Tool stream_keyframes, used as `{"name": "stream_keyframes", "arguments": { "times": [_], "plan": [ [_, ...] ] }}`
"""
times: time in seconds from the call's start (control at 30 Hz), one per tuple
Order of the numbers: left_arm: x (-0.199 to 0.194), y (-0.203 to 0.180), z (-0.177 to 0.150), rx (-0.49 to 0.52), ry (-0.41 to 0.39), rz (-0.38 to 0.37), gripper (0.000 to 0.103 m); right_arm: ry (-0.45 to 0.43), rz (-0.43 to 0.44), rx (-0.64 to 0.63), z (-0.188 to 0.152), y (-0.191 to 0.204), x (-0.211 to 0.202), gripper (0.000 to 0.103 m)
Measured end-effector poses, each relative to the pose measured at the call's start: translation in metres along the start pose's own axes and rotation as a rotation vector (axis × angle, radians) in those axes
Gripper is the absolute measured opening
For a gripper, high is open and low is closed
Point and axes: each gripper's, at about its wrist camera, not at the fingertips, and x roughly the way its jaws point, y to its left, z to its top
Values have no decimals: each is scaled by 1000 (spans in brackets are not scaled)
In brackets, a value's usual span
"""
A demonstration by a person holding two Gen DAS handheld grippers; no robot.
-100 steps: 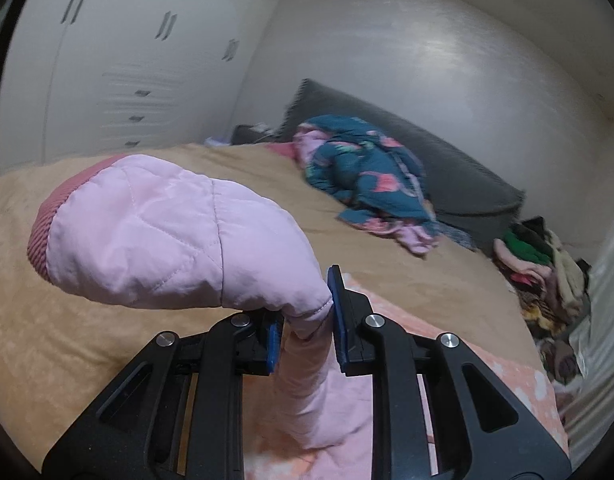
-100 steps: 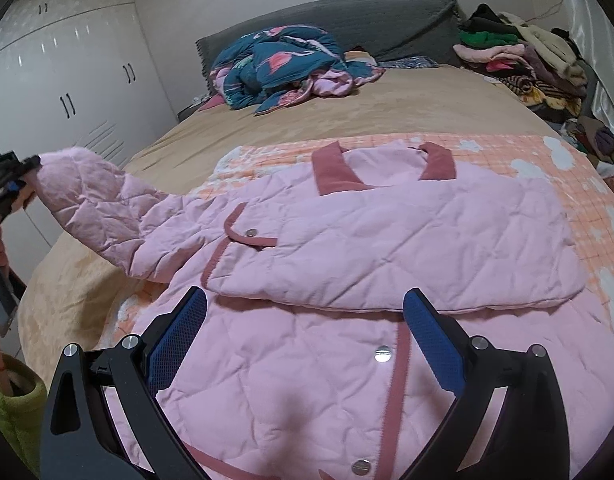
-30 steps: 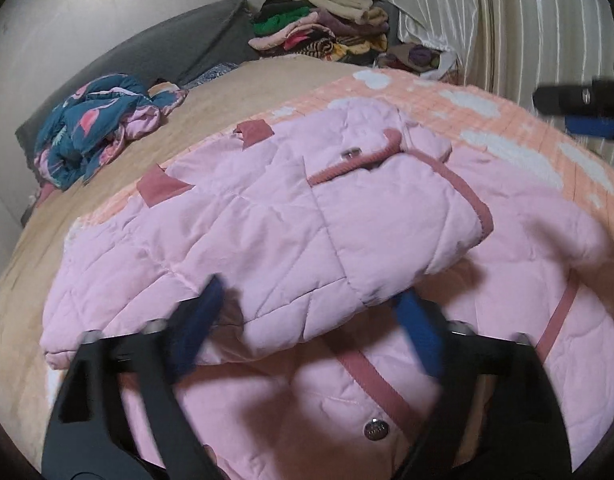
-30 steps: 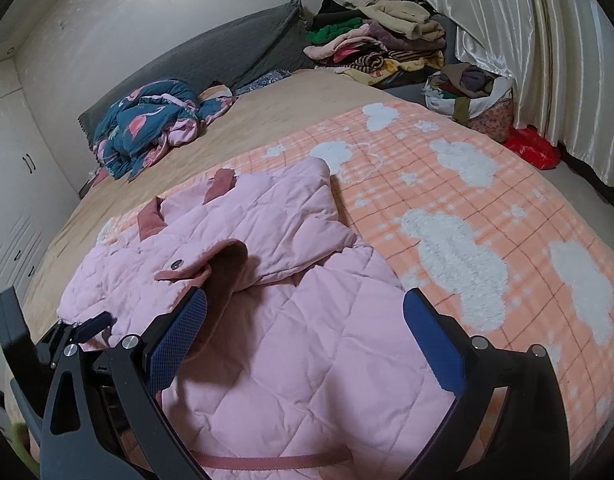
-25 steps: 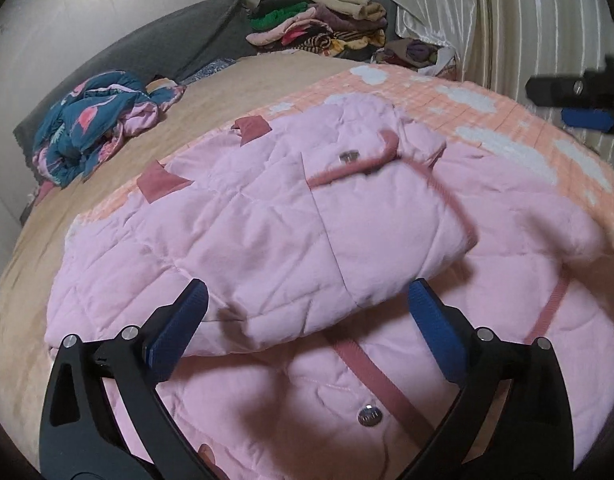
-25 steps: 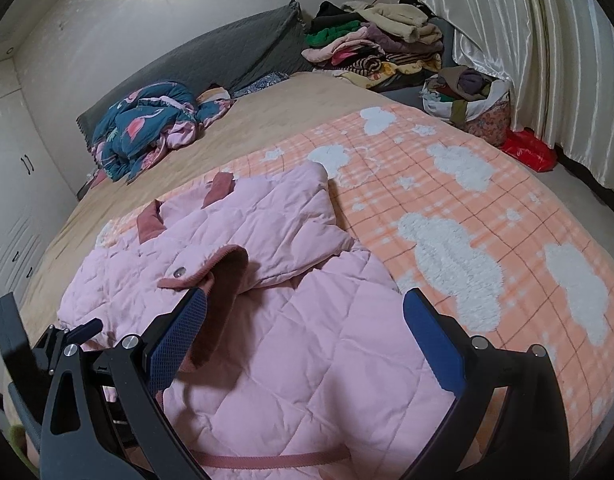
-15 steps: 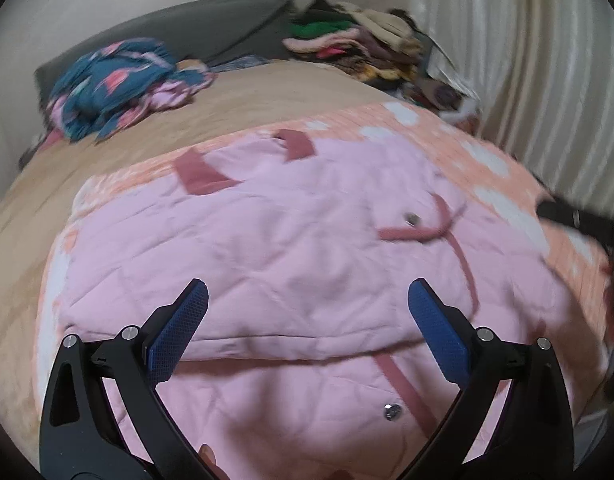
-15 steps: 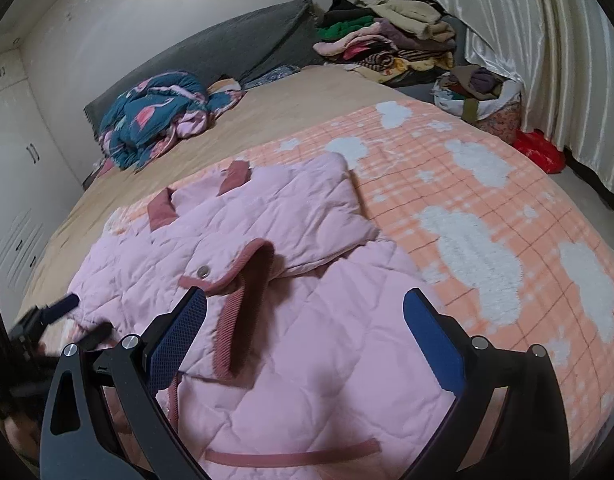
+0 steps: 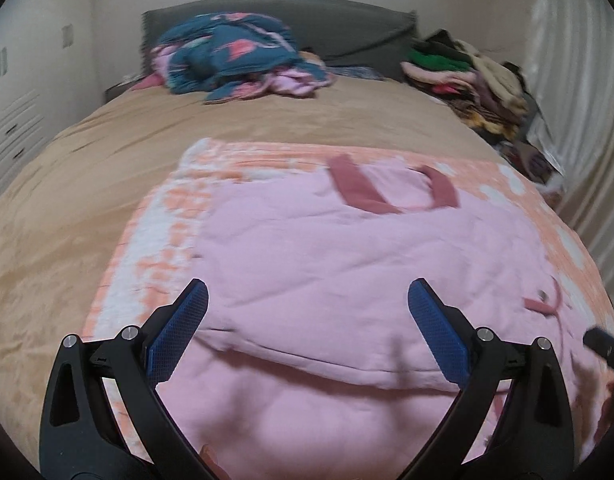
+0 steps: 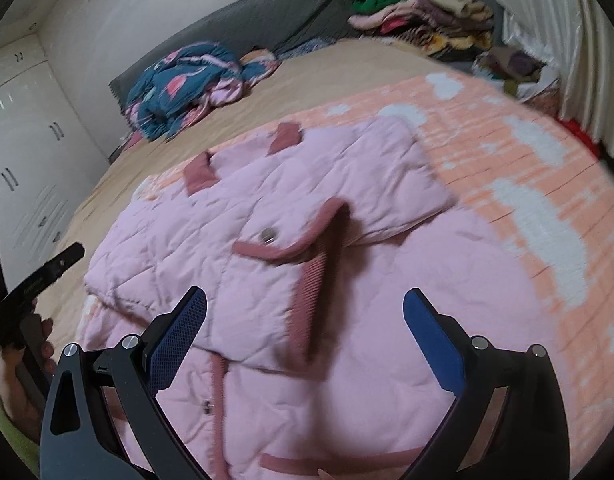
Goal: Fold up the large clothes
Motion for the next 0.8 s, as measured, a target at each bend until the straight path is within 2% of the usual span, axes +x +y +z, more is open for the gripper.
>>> {"name": "stream_keyframes", "arguments": {
  "times": [0.2,0.4,0.5,0.57,0.63,0.73,0.8],
  "plan": [
    [-1,39,6,-93,-11,37,94,62,42,35,-5,7,32,98],
    [-2,65,8,-177,-16,45,94,134,106,152,-12,0,66,98],
    [-3,73,9,-199,-17,46,94,120,104,172,-13,-2,70,97],
    [-3,74,9,-204,-19,48,94,97,107,163,-13,-2,69,84],
    [-3,74,11,-203,-22,47,94,86,109,140,-14,0,68,57],
    [-5,74,11,-210,-38,35,94,22,133,110,-13,2,55,25],
    [-7,73,12,-213,-52,31,94,-25,152,80,-11,6,45,19]
  ]
}}
